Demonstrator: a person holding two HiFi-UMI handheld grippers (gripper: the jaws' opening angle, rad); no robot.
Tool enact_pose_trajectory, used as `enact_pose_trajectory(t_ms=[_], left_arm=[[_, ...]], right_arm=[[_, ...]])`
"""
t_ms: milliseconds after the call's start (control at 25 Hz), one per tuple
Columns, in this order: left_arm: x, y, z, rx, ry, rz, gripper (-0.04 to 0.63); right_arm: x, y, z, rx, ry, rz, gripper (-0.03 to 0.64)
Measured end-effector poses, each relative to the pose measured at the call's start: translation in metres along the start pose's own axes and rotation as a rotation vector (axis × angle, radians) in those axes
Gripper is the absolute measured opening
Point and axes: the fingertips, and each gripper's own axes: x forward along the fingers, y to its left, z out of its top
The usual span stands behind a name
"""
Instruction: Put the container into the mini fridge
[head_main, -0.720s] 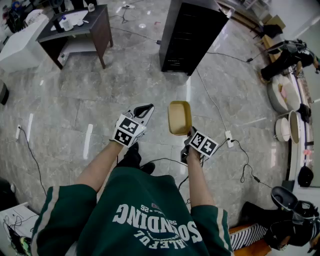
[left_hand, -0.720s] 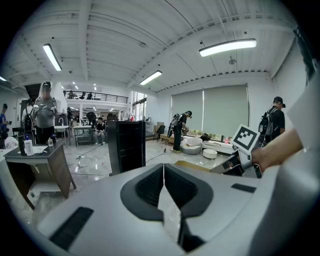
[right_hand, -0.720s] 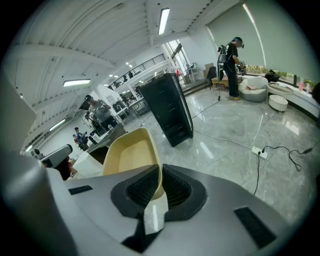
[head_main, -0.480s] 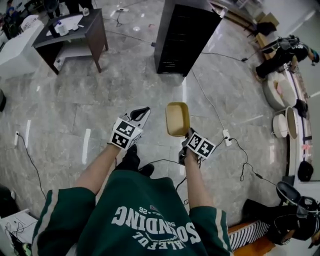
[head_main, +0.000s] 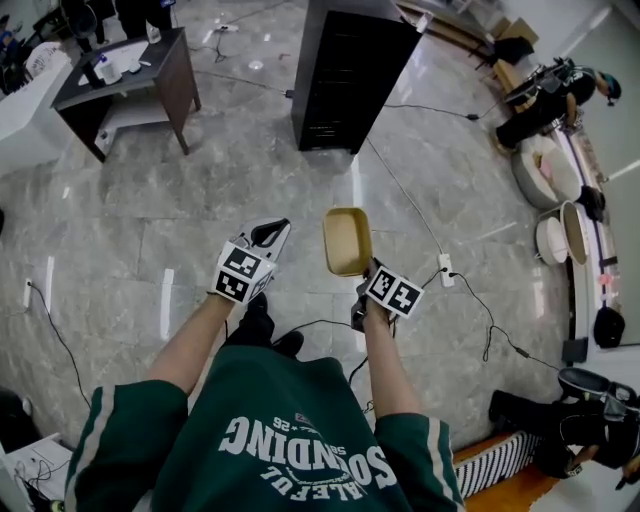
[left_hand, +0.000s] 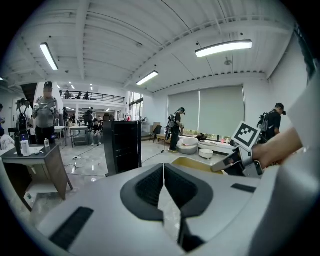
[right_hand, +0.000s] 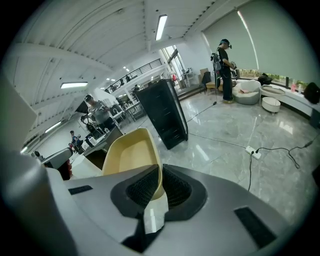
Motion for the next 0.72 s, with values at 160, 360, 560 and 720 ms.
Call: enact_pose_trajectory(t_ms=[160, 360, 560, 720], left_arm=[[0.001, -0.004, 0.001, 0.003, 0.001, -0.002, 0.015], [0.002, -0.015, 0.003, 0.005, 0.000, -0.002, 0.015], [0.013, -0.018, 0.000, 0.004, 0.008, -0.005, 0.015], [0.029, -0.012, 0.005, -0.001, 0.008, -0.006, 0.015]], right_arm=[[-0.002, -0.003, -0.003, 0.026, 0.000, 0.006, 0.048], [-0.009, -0.012, -0.008, 0.041, 0.001, 0.011, 0.048], [-0.002, -0.022, -0.009, 0.045, 0.011, 0.011, 0.049], [0.010, -0.024, 0.000, 0.047, 0.022, 0.019, 0.048]])
